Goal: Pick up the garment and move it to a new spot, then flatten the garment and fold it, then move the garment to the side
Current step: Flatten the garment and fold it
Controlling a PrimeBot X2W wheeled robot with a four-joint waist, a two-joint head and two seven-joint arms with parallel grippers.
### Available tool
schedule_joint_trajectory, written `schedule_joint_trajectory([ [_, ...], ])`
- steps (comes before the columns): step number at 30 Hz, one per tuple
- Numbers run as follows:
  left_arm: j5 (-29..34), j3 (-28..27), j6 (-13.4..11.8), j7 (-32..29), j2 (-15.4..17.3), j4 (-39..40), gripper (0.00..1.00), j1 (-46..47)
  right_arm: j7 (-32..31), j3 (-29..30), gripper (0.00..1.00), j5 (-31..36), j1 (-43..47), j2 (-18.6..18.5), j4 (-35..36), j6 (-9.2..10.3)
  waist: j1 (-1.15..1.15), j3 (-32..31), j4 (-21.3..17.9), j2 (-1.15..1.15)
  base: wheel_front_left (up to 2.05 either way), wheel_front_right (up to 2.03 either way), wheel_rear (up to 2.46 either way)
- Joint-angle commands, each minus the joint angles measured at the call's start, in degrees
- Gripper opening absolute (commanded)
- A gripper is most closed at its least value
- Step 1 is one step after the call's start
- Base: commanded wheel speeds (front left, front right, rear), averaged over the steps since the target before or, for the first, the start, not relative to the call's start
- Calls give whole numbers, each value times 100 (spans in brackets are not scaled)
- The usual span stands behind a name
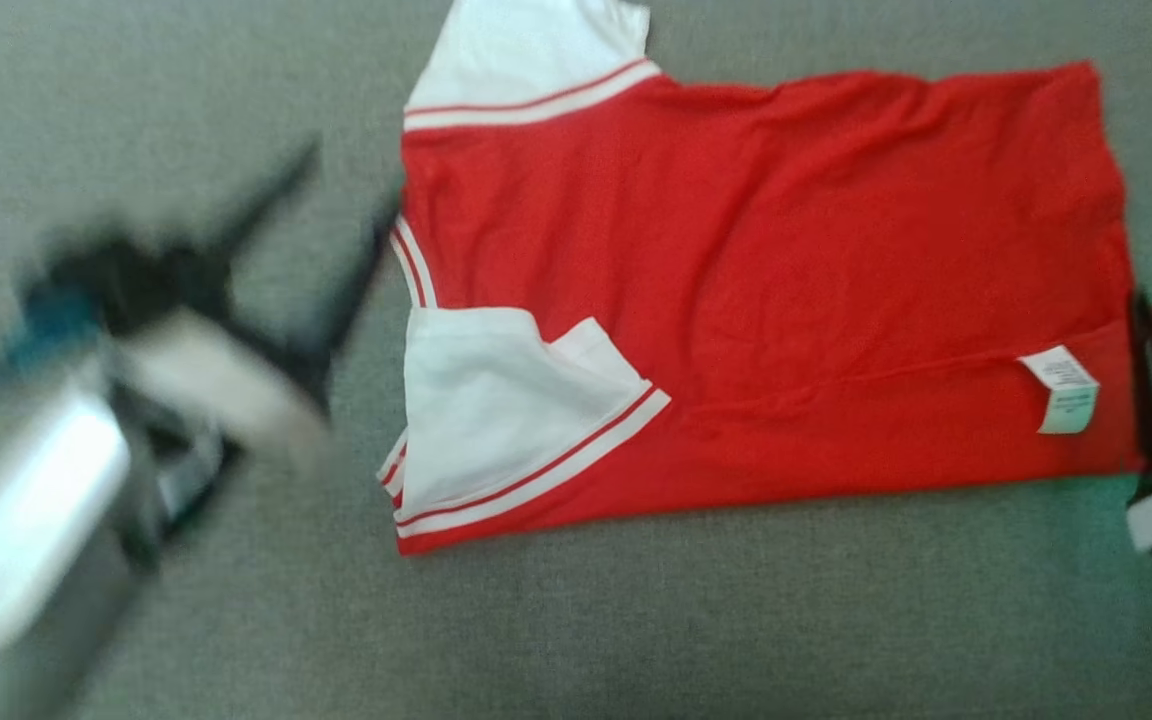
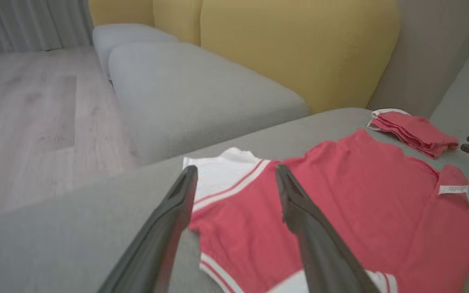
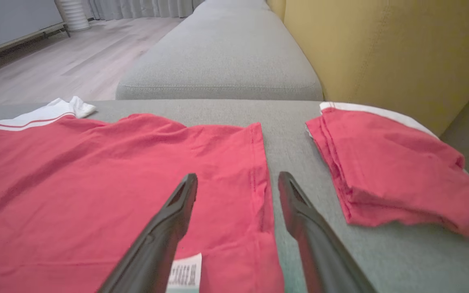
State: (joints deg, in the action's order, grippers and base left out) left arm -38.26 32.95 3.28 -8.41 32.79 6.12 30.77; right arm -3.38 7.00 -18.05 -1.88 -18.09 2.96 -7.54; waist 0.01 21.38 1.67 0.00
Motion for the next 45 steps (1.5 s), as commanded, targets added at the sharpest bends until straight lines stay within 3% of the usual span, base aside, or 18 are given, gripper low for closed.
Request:
schedule_joint_trajectory([
  [1,-151,-287,124,-409,210,-24,100,750,-32,-78,100,57,-167,-234,304,5,-1,401,-17,0,0,0,0],
  [4,-629,-210,287,-1308,51,-700,100,1859,-111,-125,100,77,-366,-258,498,5,-1,680,-120,0,0,0,0],
  [5,-629,-210,287,-1308,51,-700,100,1859,-111,-125,100,77,-366,-258,498,5,-1,680,-120,0,0,0,0],
  [9,-946,-76,360,-2229,-225,-1780,100,3224,-200,-169,100,107,-569,-247,731,5,-1,1037,-322,0,0,0,0],
  [14,-965,240,406,-2740,-491,-2889,100,4386,-204,-199,100,174,-730,-164,949,5,-1,1435,-607,0,0,0,0],
  [25,-1094,877,419,-2695,-516,-4310,100,5313,-43,-144,100,260,-801,73,1119,5,-1,1976,-913,0,0,0,0],
  [38,-1500,1706,420,-2662,-335,-4595,100,5637,30,-106,100,238,-877,175,978,5,-1,2049,-912,0,0,0,0],
  [40,-1566,1806,420,-2668,-302,-4589,87,5680,34,-105,100,225,-899,180,968,5,-1,2045,-939,0,0,0,0],
  [45,-1653,2098,420,-2673,-235,-4557,69,5761,47,-96,100,174,-920,196,962,5,-1,2072,-1027,0,0,0,0],
])
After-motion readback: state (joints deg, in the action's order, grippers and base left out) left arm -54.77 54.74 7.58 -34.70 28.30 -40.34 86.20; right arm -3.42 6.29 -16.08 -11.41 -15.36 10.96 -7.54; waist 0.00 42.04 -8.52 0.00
